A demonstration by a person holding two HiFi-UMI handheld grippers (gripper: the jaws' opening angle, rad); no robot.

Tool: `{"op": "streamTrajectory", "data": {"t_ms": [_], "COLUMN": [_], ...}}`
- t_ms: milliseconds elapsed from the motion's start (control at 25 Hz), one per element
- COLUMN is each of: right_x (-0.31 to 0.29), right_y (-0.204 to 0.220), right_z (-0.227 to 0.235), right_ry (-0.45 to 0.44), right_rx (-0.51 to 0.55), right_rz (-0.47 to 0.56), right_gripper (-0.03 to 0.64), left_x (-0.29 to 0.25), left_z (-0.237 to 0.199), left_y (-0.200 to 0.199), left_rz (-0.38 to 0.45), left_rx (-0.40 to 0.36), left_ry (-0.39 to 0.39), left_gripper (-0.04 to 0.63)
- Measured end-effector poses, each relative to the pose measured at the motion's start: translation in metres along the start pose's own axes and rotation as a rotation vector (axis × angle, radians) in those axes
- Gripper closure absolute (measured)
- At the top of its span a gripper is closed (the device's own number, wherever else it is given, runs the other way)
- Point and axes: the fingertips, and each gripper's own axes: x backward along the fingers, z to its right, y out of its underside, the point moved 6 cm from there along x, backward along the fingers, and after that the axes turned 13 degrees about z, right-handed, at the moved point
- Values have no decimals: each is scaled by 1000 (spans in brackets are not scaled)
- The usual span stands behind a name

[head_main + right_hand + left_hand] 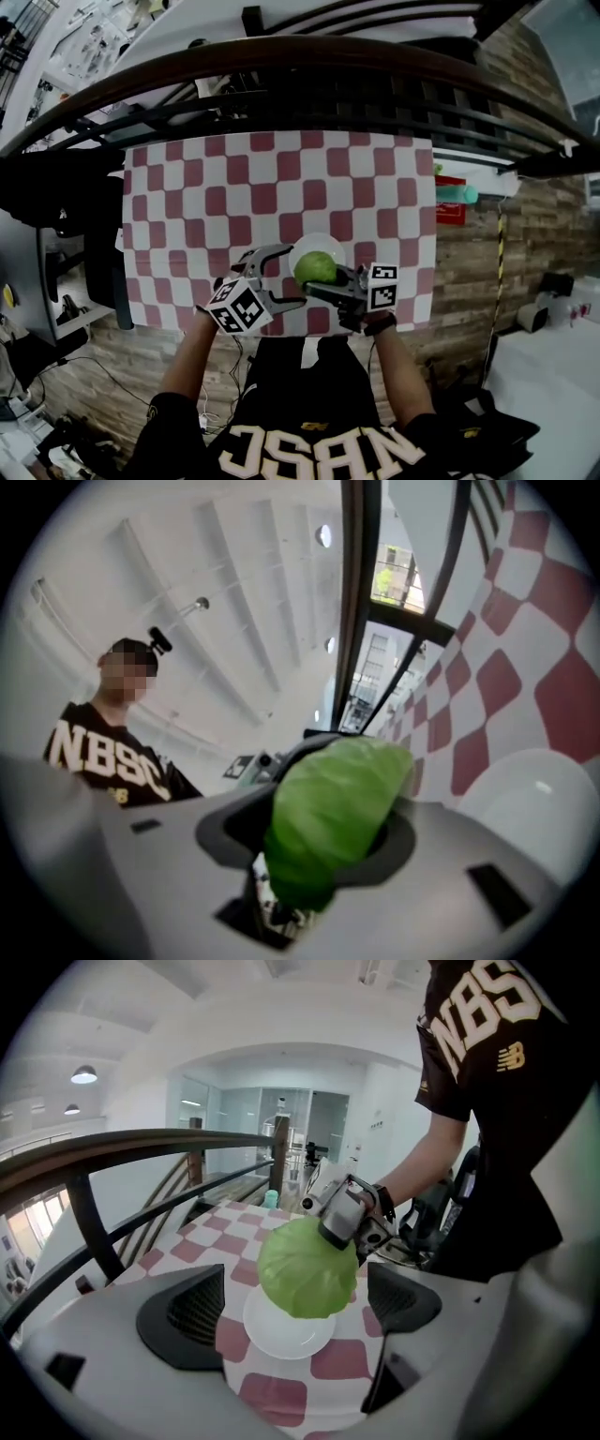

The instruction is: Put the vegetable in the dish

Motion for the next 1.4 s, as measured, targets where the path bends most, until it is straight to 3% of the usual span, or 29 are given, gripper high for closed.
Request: {"op": "streamTrajectory", "data": {"t_ms": [160,280,440,560,800,1120,1280,1400], "right_x": [-4,-7,-5,-1,24,60,78,97], "right_y": [6,11,13,13,16,11,6,-6], "right_z": [-1,-4,-2,1,19,50,60,61], "right_ry": [-73,-137,-157,-141,3,294,429,512], "right_rx": [-48,-58,-71,-107,-85,83,177,218], "right_rz": [0,-12,-26,-62,-195,-224,-207,-132], "right_gripper": [426,425,426,425,386,335,279,262], "left_x": [-14,-21,-26,-28,-37,-64,-73,-79], "left_z": [8,13,17,18,15,11,10,7], "left_y": [3,4,4,7,21,48,61,69], "left_rz": [-69,-71,-83,-67,-98,-146,-161,-188], "left_rx": [-107,-132,-124,-85,-77,-102,-70,-55], "left_ry": [72,118,177,164,95,22,-16,-57], "left_gripper": [94,94,116,129,155,156,156,156]}}
